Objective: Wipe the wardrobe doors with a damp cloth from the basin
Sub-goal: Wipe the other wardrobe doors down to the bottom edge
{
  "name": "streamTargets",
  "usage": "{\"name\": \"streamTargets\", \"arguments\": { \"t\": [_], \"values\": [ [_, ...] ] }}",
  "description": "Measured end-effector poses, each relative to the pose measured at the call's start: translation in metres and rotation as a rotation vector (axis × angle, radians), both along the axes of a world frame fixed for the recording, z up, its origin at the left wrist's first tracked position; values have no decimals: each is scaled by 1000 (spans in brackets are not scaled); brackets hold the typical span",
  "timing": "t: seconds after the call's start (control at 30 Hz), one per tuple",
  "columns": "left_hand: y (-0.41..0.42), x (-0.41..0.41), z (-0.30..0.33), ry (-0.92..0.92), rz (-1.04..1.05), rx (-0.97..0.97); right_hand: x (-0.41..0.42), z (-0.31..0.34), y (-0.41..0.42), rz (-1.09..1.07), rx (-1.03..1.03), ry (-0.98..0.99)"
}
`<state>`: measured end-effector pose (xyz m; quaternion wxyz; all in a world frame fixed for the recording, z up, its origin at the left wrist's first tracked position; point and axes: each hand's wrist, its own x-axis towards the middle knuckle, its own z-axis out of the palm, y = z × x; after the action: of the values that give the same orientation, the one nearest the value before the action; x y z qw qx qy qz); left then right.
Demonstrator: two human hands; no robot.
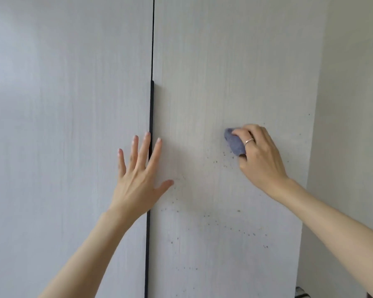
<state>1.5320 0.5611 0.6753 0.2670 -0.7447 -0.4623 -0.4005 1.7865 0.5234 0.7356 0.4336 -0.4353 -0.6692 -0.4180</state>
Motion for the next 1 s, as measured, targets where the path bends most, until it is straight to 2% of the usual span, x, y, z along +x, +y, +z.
{"name": "streamTargets", "arguments": {
  "t": [0.13,0.23,0.3,0.43,0.47,0.5,0.57,0.67,0.7,0.73,0.8,0.9,0.97,1.0],
  "values": [
    [15,-22,29,109,99,-49,17,41,19,-34,50,159],
    [19,-32,40,181,139,-71,16,33,31,-23,78,180],
    [19,-32,43,193,147,-72,8,7,36,21,114,12],
    [17,-30,44,188,162,-77,-15,-47,37,168,119,-693],
    [16,-29,43,189,166,-84,-18,-45,38,147,114,-790],
    [15,-28,41,186,170,-89,-20,-35,39,117,127,-788],
    [16,-28,40,176,171,-99,-26,2,45,49,210,-535],
    [18,-27,39,149,156,-109,-37,63,45,35,184,34],
    [18,-28,39,139,152,-112,-45,70,46,68,141,131],
    [18,-28,38,129,147,-115,-53,67,47,102,127,139],
    [18,-28,38,111,141,-116,-66,39,52,175,149,-74],
    [16,-28,38,99,144,-131,-70,-22,49,216,74,-571],
    [14,-27,37,101,153,-132,-58,-31,45,193,18,-692],
    [14,-27,36,102,159,-130,-51,-24,46,194,22,-655]
  ]
}}
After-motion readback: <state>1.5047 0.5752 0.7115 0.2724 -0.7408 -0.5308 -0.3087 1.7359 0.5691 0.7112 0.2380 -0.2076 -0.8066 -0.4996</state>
